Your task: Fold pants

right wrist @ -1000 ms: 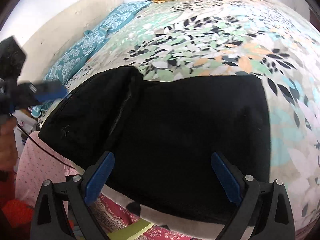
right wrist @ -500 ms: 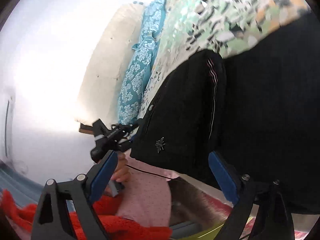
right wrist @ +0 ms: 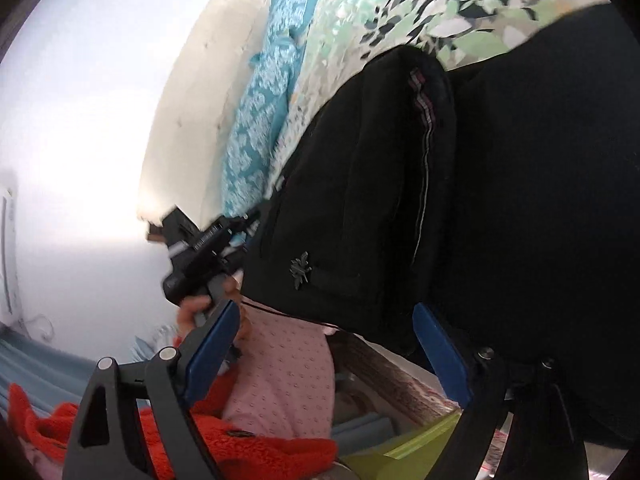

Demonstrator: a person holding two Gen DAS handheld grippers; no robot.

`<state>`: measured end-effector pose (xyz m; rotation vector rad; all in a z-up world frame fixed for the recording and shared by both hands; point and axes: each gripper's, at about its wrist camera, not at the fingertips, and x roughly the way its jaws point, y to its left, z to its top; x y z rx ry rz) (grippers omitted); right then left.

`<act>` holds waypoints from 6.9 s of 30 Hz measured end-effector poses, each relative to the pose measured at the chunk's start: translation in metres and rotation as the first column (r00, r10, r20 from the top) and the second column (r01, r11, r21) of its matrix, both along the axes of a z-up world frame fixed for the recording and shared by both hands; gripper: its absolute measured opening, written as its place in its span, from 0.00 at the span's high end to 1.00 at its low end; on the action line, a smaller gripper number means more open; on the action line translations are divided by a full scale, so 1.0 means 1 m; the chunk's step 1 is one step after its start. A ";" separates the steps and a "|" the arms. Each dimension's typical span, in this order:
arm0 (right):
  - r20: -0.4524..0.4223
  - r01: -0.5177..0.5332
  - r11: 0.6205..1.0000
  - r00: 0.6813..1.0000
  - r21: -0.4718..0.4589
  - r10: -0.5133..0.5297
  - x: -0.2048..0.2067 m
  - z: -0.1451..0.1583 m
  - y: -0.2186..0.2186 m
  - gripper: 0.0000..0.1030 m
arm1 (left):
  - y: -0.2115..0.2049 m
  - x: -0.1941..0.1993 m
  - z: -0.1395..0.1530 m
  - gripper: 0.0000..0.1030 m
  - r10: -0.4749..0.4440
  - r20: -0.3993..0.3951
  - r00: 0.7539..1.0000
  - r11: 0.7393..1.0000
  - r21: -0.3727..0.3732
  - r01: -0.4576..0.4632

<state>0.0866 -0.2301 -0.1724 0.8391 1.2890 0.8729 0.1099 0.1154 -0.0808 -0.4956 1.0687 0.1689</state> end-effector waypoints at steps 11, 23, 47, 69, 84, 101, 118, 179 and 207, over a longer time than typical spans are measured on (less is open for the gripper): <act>-0.039 -0.107 0.992 0.994 -0.069 0.104 0.012 -0.004 0.021 0.21 | 0.001 -0.001 -0.004 0.40 0.019 -0.015 1.000 1.000 -0.010 -0.019; -0.005 -0.063 0.980 0.998 -0.186 0.063 0.020 0.003 0.037 0.82 | -0.001 -0.001 -0.008 0.40 0.011 -0.036 0.999 1.000 0.004 -0.011; 0.270 0.172 0.869 0.962 -0.464 -0.046 -0.010 0.113 -0.132 0.82 | -0.012 0.002 -0.011 0.39 -0.025 -0.040 0.999 0.999 -0.023 0.024; 0.489 0.339 0.749 0.872 -0.569 -0.023 0.028 0.140 -0.123 0.59 | -0.214 -0.008 -0.013 0.38 -0.649 -0.090 0.755 0.695 0.332 0.637; 0.387 0.299 0.676 0.922 -0.673 -0.023 0.036 0.088 -0.116 0.57 | -0.208 -0.030 -0.006 0.32 -0.661 -0.061 0.748 0.698 0.316 0.643; 0.338 0.234 0.566 0.937 -0.791 0.086 -0.047 0.050 -0.072 0.43 | -0.228 -0.027 -0.022 0.23 -0.602 -0.204 0.772 0.669 0.398 0.627; 0.330 0.195 0.580 0.934 -0.790 0.135 -0.046 0.041 -0.054 0.03 | -0.223 -0.025 -0.024 0.18 -0.590 -0.201 0.782 0.691 0.376 0.618; 0.577 0.579 0.341 0.808 -0.740 -0.118 -0.022 0.121 -0.090 0.00 | -0.228 0.011 0.063 0.05 -0.389 0.105 0.915 0.857 0.406 0.318; 0.556 0.553 0.330 0.826 -0.765 -0.093 -0.033 0.134 -0.061 0.00 | -0.240 -0.004 0.079 0.00 -0.398 0.085 0.914 0.863 0.373 0.341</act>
